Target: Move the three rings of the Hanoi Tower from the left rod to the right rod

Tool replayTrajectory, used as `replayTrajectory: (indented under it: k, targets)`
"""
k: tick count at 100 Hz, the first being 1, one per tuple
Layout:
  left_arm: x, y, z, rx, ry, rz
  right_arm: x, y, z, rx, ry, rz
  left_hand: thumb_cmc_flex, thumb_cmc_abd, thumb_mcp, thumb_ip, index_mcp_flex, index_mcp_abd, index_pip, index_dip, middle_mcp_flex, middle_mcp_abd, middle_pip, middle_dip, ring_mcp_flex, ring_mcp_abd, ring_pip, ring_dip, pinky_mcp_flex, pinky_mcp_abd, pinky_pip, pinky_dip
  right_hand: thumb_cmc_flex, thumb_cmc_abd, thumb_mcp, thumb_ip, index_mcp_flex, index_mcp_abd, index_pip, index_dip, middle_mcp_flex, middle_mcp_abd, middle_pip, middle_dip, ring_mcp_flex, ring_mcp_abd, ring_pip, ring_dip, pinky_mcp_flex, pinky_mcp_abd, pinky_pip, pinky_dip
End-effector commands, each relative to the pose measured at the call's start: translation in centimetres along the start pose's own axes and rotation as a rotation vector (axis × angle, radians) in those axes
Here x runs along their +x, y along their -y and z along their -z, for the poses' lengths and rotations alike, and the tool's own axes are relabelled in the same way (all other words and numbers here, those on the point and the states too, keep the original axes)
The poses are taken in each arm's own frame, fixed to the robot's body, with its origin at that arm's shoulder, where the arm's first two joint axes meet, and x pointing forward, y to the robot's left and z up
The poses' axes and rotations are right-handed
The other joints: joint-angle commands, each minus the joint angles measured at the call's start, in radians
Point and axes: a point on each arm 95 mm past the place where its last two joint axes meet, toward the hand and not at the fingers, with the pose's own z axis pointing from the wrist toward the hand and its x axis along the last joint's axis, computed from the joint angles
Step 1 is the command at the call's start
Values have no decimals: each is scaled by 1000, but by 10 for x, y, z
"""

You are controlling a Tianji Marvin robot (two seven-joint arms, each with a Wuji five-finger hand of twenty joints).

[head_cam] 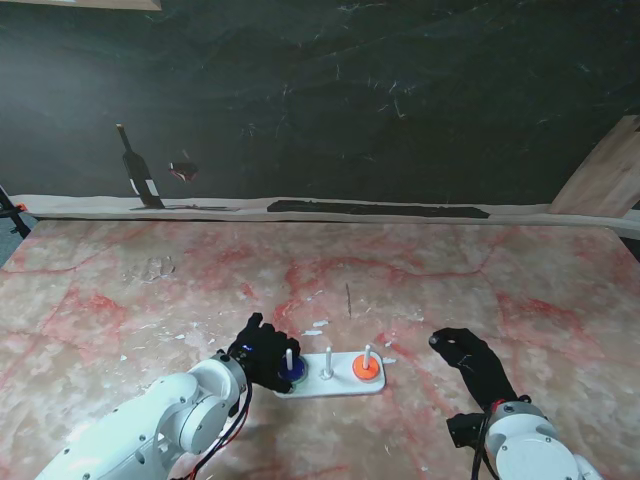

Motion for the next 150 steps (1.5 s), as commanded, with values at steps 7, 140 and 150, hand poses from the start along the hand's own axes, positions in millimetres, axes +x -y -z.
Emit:
replayTrajectory:
  k: [7, 140, 150]
  targets:
    - [3, 0, 0, -5, -14, -2, -1, 3, 2, 9, 4, -1, 19, 3, 55, 19, 2, -36, -22, -4, -21, -23, -11, 13, -11, -7, 4, 8, -11, -4, -30, -6, -5, 9, -24, 27, -25, -2, 7, 0, -22, -9, 10, 5, -15, -6, 6, 8, -11, 1, -1, 19]
    - [7, 16, 3, 30, -42, -33, -1, 3, 0, 17, 0, -1, 58, 27, 66, 11, 145, -102, 109, 98, 114, -52, 71, 95, 44, -21, 42, 25, 0, -2, -12, 11, -5, 8, -23, 27, -25, -3, 7, -1, -22, -7, 11, 5, -13, -5, 11, 10, -11, 5, 15, 23]
    - [8, 20, 4, 32, -46, -47, -1, 3, 0, 19, 1, 0, 54, 18, 74, 9, 145, -100, 109, 98, 116, -54, 71, 96, 48, -22, 43, 25, 1, -2, -5, 10, -4, 6, -23, 27, -24, -3, 7, -1, -23, -8, 11, 5, -13, -5, 12, 11, -11, 7, 16, 23]
